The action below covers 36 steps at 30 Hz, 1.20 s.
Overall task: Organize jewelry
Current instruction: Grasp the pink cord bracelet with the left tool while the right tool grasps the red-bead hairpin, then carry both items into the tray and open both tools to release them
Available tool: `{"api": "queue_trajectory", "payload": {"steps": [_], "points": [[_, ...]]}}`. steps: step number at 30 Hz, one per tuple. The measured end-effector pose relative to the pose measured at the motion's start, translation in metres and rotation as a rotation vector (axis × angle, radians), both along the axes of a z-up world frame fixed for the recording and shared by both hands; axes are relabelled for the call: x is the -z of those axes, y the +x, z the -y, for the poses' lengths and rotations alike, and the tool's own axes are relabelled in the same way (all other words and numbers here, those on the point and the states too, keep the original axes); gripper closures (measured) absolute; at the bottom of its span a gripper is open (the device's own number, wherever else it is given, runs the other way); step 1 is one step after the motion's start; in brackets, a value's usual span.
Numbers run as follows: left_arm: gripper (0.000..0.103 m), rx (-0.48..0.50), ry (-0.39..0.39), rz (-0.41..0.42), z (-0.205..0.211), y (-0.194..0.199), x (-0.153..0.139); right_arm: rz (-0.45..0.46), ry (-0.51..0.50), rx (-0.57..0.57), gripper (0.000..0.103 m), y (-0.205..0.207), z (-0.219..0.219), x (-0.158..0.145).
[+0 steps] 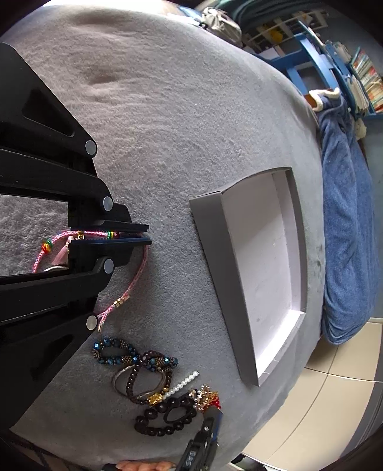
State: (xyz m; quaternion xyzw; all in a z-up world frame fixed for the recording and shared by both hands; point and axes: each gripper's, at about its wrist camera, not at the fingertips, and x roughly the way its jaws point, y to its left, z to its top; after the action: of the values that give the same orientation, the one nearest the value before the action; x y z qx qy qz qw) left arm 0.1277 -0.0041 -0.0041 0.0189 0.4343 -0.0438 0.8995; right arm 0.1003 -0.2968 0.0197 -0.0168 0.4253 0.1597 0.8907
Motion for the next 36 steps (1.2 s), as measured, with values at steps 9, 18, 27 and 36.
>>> {"api": "queue_trajectory", "payload": {"steps": [9,18,27,36], "points": [[0.100,0.011,0.003,0.088,0.005,-0.016,-0.028,0.062,0.065,-0.010,0.102,-0.010,0.005,-0.018],[0.100,0.009,-0.032,0.158,0.003,-0.026,-0.069,0.126,0.146,-0.031,0.102,-0.024,0.008,-0.062],[0.100,0.014,-0.049,0.217,0.001,-0.033,-0.106,0.163,0.214,-0.041,0.102,-0.030,0.013,-0.098],[0.100,0.024,-0.047,0.234,0.003,-0.016,-0.119,0.156,0.226,-0.054,0.102,-0.018,0.012,-0.107]]}}
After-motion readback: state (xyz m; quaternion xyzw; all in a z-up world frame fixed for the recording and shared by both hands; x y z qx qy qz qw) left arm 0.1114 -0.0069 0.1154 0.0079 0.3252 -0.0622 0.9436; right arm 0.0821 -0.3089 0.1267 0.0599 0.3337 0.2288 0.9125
